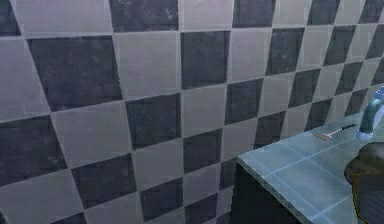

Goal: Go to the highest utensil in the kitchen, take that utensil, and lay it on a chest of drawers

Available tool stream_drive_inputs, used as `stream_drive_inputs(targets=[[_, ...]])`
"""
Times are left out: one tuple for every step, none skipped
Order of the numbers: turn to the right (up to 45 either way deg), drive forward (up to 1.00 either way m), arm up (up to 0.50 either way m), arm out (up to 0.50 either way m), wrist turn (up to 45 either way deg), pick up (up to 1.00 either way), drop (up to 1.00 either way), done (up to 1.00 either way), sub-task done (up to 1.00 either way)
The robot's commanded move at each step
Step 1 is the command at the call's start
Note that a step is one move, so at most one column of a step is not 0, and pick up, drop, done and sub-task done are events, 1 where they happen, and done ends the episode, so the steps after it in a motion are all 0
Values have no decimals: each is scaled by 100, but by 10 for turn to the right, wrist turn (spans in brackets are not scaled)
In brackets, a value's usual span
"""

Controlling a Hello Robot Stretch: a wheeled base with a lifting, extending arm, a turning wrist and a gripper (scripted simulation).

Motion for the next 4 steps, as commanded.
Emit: stream_drive_inputs(targets=[[0, 0, 0, 0, -300, 0, 0, 0, 0], [0, 0, 0, -36, 0, 0, 0, 0, 0], [450, 0, 0, 0, 0, 0, 0, 0, 0], [450, 0, 0, 0, 0, 0, 0, 0, 0]])
